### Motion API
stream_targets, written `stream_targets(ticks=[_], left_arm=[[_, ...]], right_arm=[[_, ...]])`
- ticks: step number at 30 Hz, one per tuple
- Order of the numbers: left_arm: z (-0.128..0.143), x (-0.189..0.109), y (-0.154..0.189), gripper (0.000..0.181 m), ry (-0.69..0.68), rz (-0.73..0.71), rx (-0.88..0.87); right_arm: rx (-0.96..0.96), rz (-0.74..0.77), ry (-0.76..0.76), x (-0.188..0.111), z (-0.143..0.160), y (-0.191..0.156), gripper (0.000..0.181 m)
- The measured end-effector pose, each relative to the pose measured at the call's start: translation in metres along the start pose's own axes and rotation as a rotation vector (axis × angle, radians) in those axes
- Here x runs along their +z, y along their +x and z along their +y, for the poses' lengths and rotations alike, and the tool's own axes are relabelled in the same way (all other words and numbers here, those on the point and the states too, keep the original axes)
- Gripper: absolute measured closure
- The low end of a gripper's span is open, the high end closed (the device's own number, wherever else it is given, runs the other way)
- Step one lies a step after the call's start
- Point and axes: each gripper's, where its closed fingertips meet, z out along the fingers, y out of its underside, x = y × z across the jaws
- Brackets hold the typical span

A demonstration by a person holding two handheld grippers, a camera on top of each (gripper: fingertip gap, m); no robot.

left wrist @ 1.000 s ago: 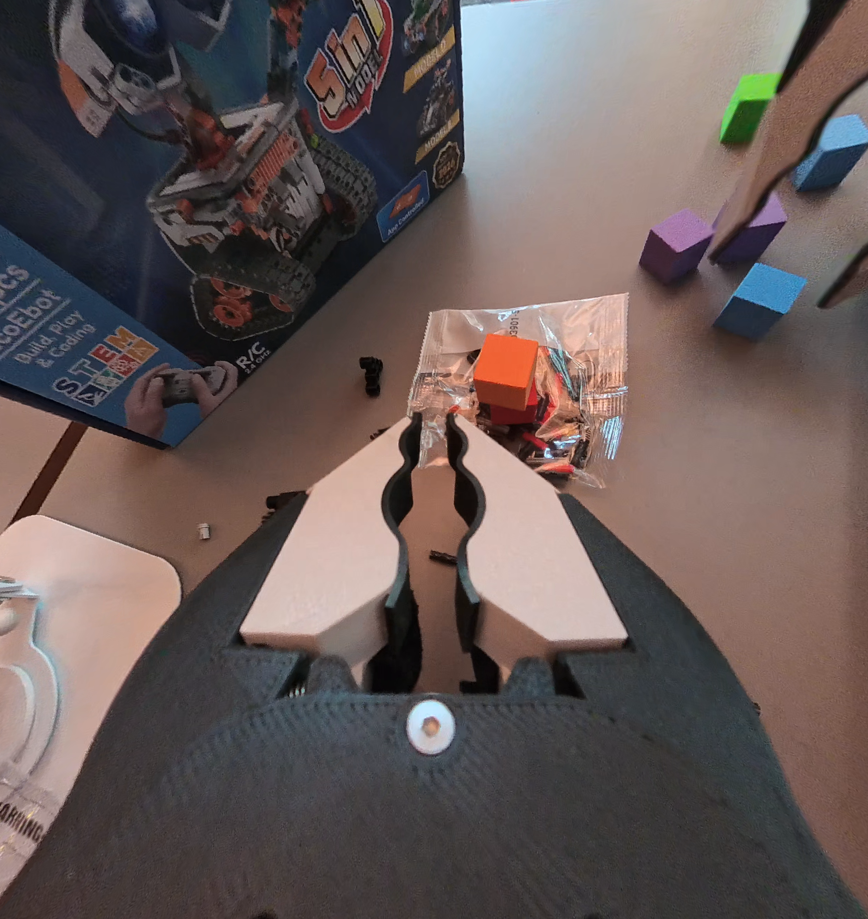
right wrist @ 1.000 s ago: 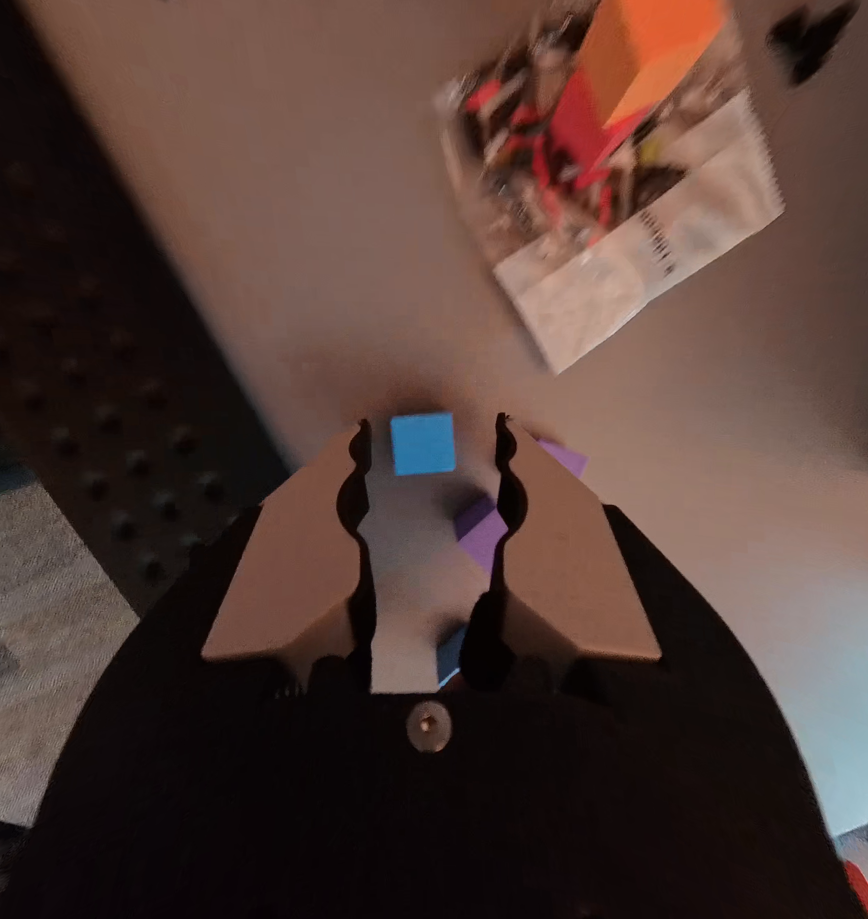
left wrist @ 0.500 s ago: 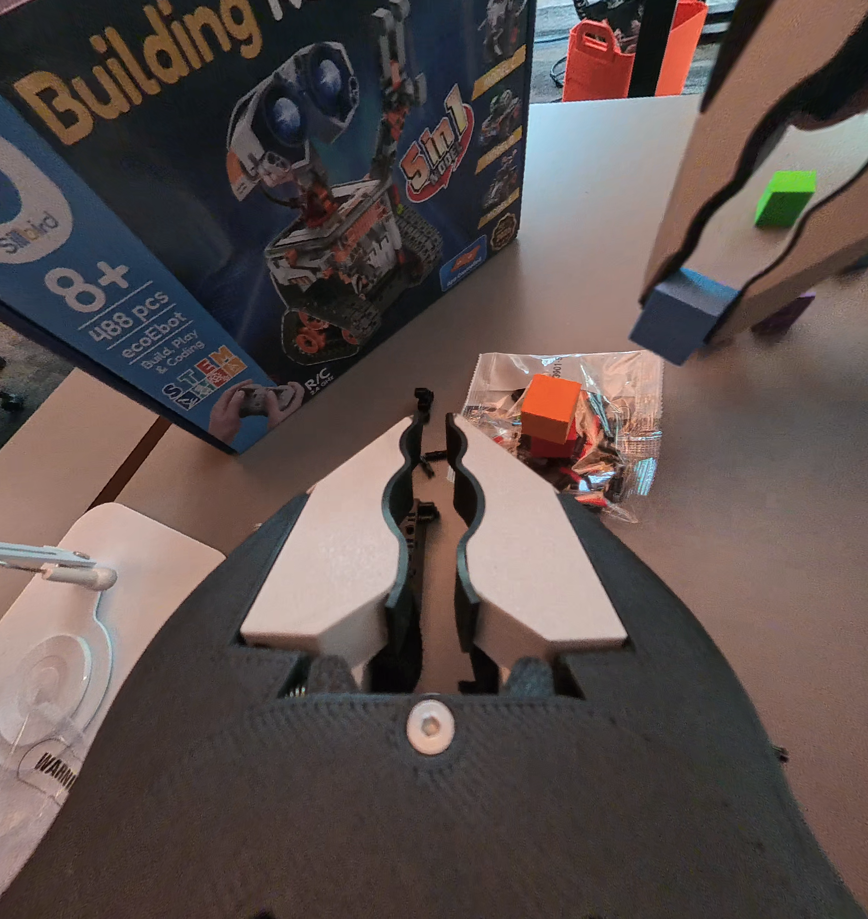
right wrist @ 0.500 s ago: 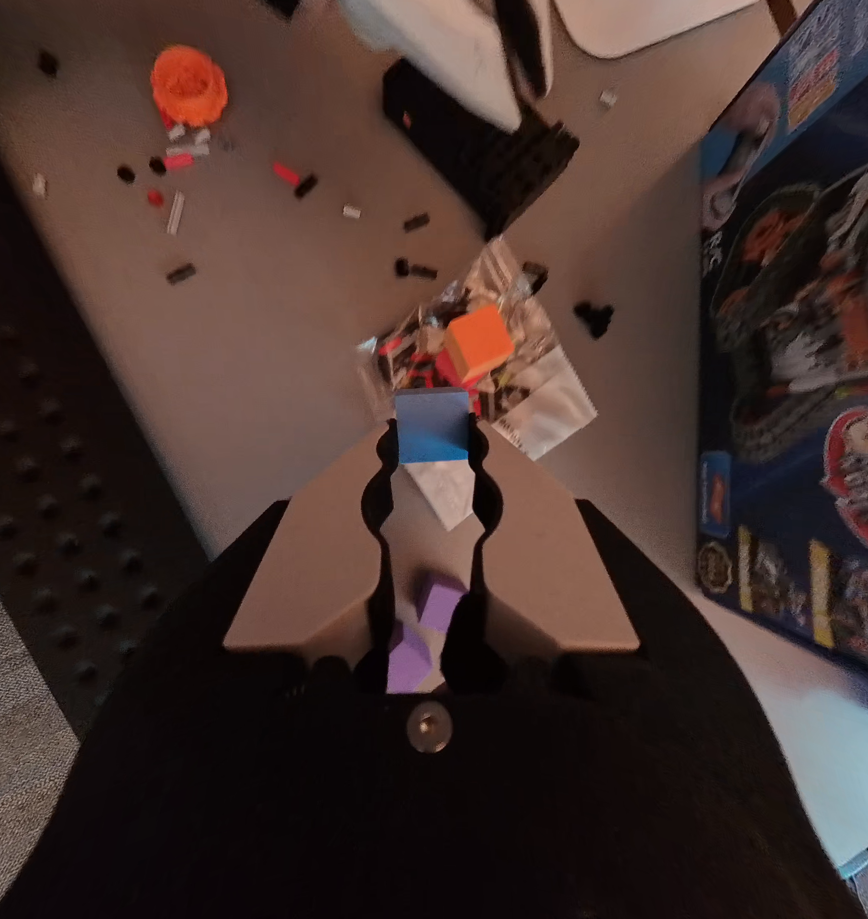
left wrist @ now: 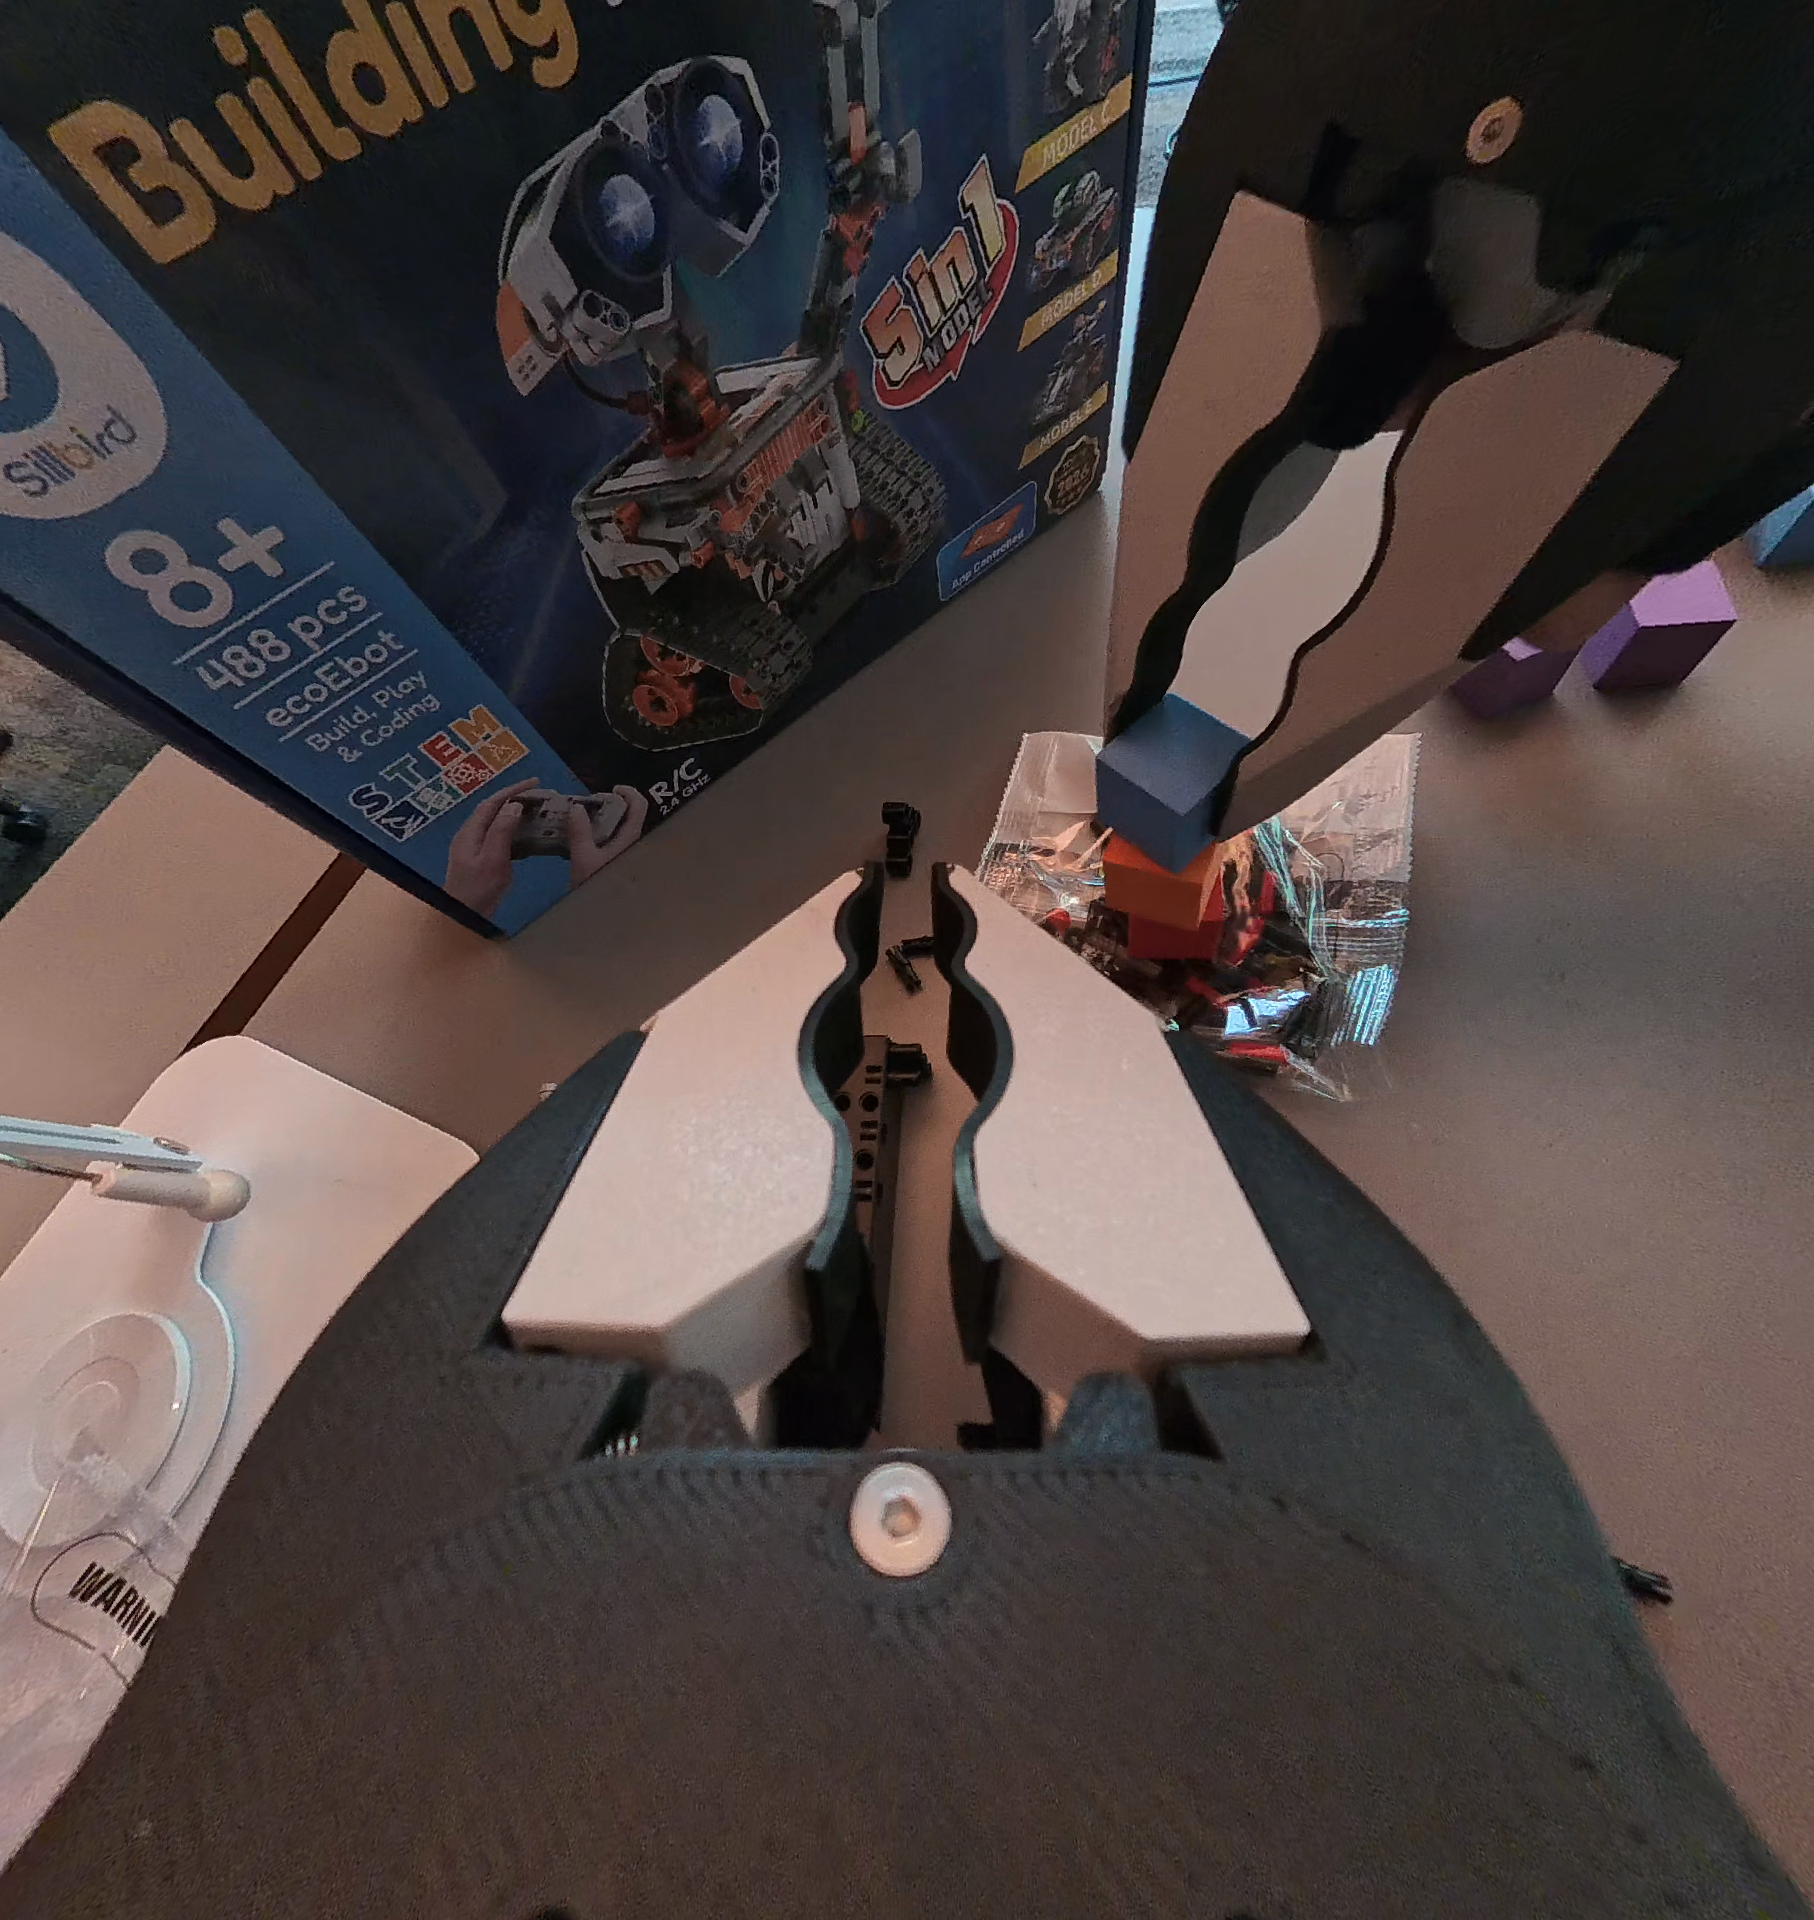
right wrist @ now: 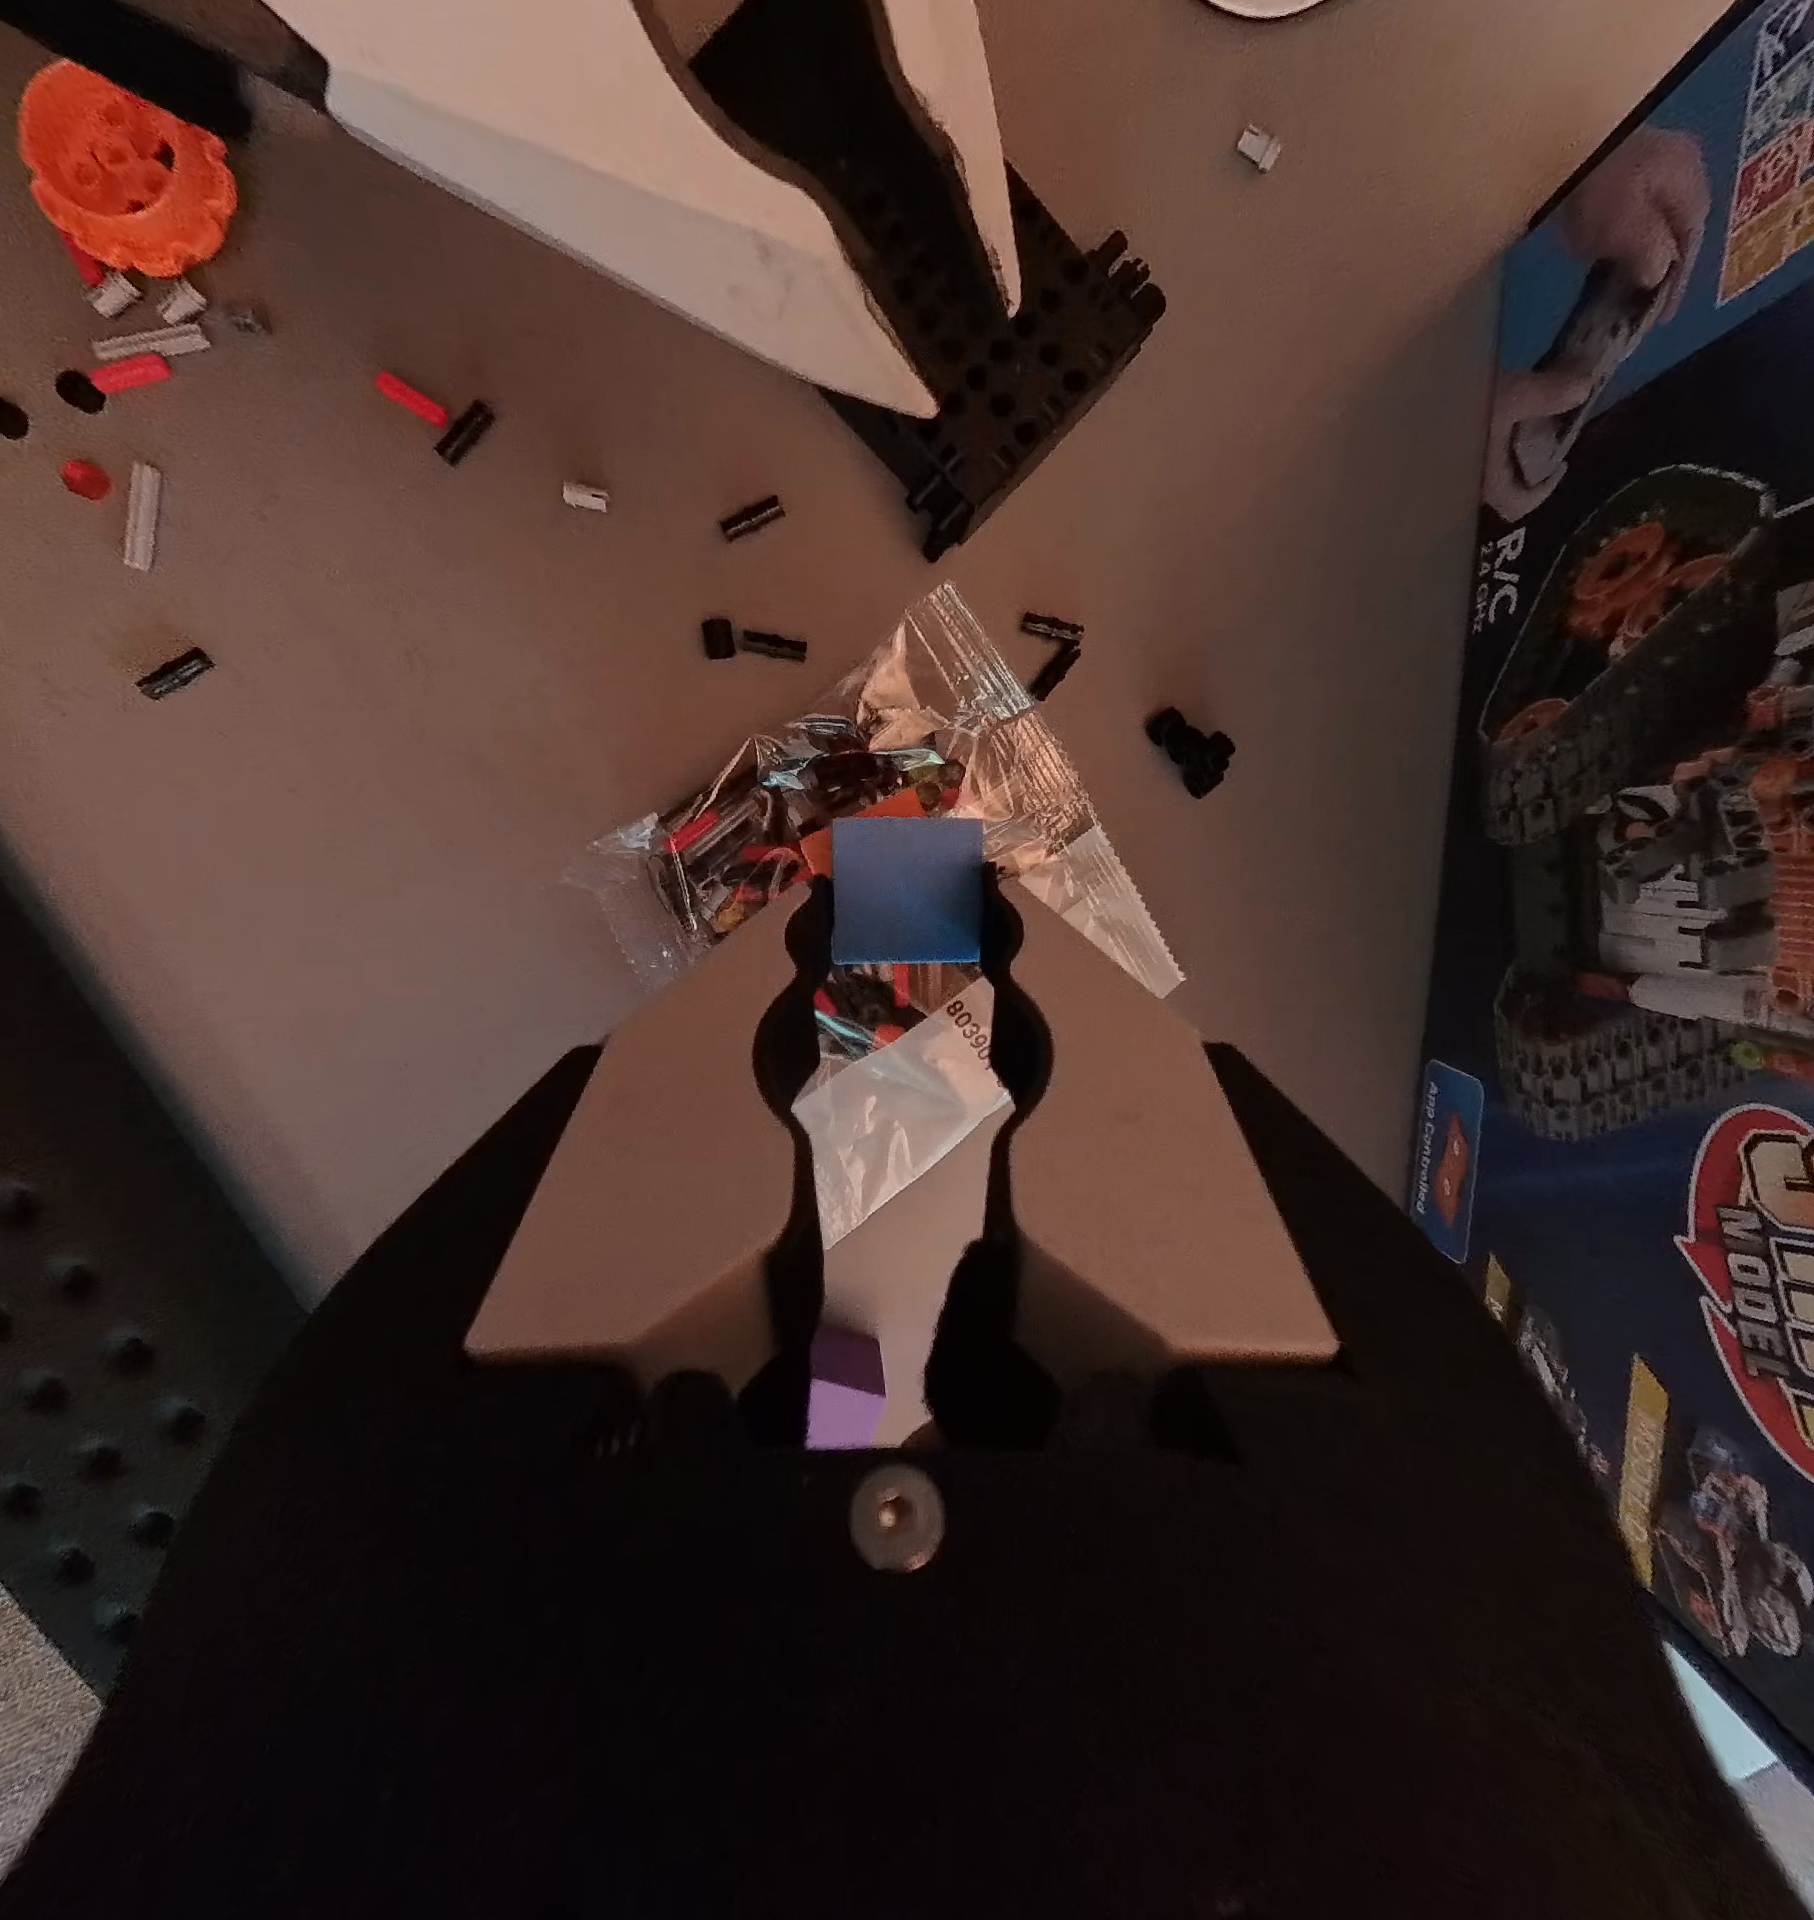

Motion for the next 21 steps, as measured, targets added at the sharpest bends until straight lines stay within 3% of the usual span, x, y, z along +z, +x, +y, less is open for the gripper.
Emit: stream_targets(ticks=[7,12,21], left_arm=[[0.002,0.001,0.001,0.173,-0.007,0.001,0.0],[0.001,0.0,-0.001,0.173,-0.001,-0.005,-0.008],[0.003,0.001,0.001,0.173,-0.012,-0.006,0.006]], right_arm=[[-0.01,0.0,-0.03,0.001,0.003,-0.003,0.149],[0.033,0.016,0.069,-0.011,-0.001,0.001,0.142],[0.038,0.005,0.081,-0.005,-0.007,-0.002,0.155]])
